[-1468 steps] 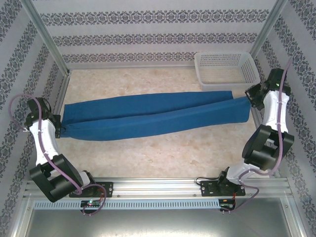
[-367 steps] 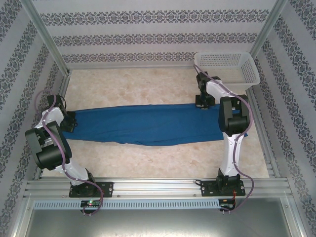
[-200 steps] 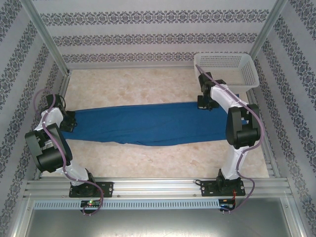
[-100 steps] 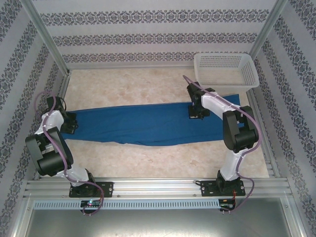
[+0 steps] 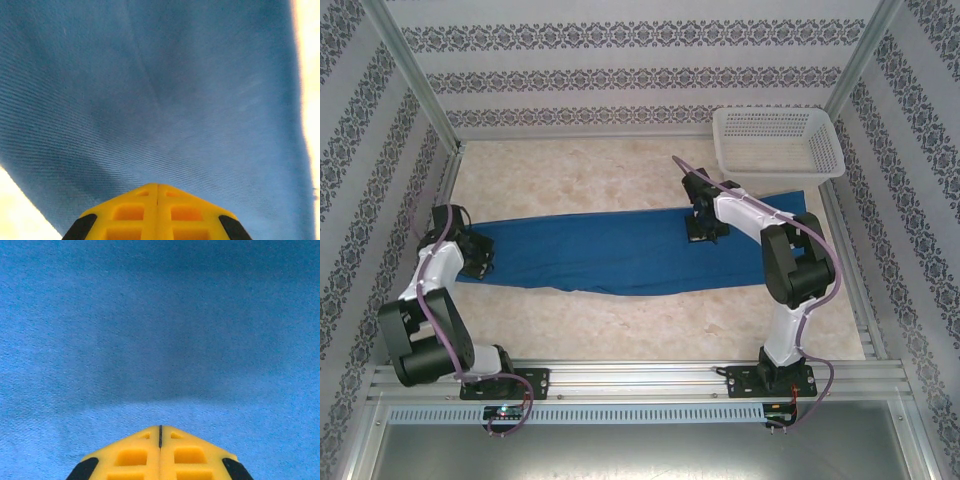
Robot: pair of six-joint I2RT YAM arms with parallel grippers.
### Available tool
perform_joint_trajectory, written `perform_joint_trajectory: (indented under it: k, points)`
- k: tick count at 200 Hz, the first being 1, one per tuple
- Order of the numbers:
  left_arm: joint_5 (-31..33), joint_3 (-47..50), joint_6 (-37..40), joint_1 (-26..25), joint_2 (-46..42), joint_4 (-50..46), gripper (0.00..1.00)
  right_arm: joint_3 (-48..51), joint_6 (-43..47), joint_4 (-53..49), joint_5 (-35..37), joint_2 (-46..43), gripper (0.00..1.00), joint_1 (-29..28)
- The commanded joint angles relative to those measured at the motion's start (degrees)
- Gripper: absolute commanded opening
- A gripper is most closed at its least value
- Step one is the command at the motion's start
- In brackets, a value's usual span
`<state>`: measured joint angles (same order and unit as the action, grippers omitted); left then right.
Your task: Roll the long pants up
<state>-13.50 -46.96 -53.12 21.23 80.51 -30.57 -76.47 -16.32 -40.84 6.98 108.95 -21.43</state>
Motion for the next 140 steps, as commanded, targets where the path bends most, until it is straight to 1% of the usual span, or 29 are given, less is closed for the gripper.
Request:
perform_joint_trajectory:
  k: [1, 36, 63, 84, 104, 140]
  points:
    - [1.1, 0.6, 1.1, -2.2, 3.8, 0.5, 0.0, -1.9, 0.3, -0.3, -0.5, 1.1, 0.0, -1.0]
    - [3.2, -0.9, 2.1, -3.0, 6.3, 1.8, 0.0, -2.0, -0.4, 0.1, -1.9, 1.8, 0.0, -2.0]
    - [5.9, -3.5, 2.9, -3.0, 8.0, -0.6, 0.0, -1.7, -0.6, 0.5, -2.6, 2.2, 0.0, -3.4]
    - [6.4, -3.5, 2.9, -3.4, 9.4, -1.3, 0.0, -1.2, -0.3, 0.6, -2.9, 2.1, 0.0, -3.8]
    - [8.3, -3.5, 2.7, -3.6, 10.7, -2.2, 0.0, -0.9, -0.1, 0.8, -3.1, 1.7, 0.0, -3.7]
    - [7.9, -6.0, 2.0, -3.9, 16.7, -2.5, 0.0, 0.2, -0.1, 0.4, -3.7, 1.3, 0.0, -4.7]
